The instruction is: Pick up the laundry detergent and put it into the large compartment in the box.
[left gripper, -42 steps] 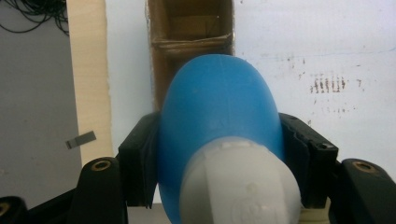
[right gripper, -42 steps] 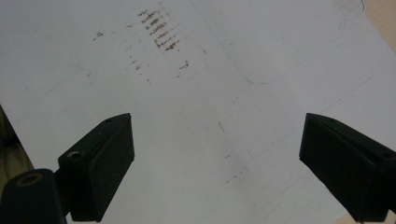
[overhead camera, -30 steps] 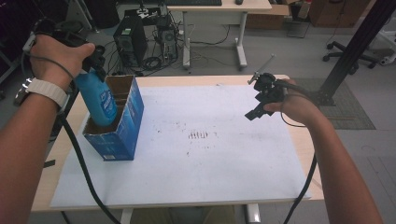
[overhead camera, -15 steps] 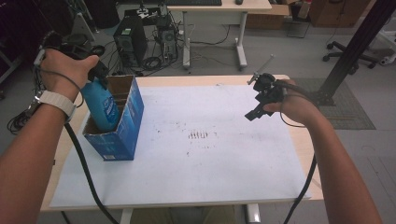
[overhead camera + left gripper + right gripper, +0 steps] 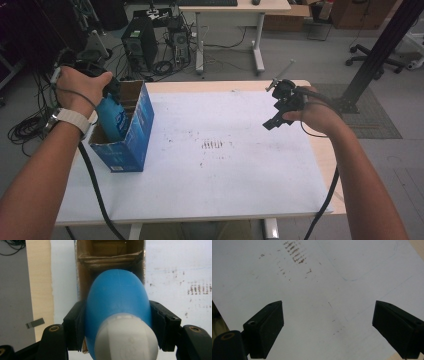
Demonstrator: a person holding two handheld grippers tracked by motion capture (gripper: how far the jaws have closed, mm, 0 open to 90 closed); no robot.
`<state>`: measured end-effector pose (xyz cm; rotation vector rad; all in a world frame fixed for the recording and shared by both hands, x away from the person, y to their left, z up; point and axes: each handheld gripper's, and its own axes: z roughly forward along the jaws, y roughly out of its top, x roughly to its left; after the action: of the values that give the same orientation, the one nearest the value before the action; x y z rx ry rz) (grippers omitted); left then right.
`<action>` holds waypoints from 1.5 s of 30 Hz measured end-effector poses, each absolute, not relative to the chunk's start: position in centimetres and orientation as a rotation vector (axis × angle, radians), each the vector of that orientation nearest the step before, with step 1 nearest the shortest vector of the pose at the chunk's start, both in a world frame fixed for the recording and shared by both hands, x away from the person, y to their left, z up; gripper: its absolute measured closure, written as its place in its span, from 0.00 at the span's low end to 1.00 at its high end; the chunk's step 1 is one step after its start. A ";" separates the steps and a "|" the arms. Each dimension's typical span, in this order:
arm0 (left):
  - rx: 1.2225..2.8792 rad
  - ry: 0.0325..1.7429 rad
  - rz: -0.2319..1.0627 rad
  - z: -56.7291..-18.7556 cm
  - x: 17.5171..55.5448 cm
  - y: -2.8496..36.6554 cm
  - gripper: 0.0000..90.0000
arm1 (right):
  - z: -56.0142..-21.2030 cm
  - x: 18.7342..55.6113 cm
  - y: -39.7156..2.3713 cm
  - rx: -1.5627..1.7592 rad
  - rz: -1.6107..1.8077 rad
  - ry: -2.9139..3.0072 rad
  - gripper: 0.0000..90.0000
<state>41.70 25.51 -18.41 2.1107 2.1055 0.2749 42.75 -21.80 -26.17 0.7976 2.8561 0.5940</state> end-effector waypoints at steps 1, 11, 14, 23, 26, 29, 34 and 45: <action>2.120 2.108 0.277 -18.7 41.8 25.4 0.41 | -26.2 42.8 -21.8 0.799 0.598 2.856 0.12; 2.129 2.101 0.287 -20.5 42.1 25.4 0.41 | -26.4 42.9 -21.6 0.795 0.597 2.861 0.11; 2.130 2.102 0.292 -21.1 42.1 25.4 0.41 | -26.5 43.0 -21.5 0.798 0.594 2.863 0.12; 2.143 2.098 0.299 -22.2 42.2 25.3 0.41 | -26.7 43.0 -21.6 0.803 0.589 2.864 0.12; 2.145 2.095 0.302 -22.6 42.2 25.3 0.41 | -26.7 43.0 -21.6 0.805 0.585 2.866 0.12; 2.152 2.093 0.309 -23.0 42.2 25.3 0.41 | -26.7 43.0 -21.6 0.807 0.585 2.866 0.12; 2.166 2.090 0.317 -23.4 42.2 25.2 0.41 | -26.8 42.9 -21.5 0.807 0.583 2.866 0.12; 2.178 2.082 0.305 -24.9 42.3 25.2 0.41 | -26.8 42.9 -21.7 0.814 0.579 2.866 0.12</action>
<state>42.28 25.22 -24.90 2.1780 2.0823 0.3055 42.89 -21.72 -26.85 0.8142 2.8660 0.5794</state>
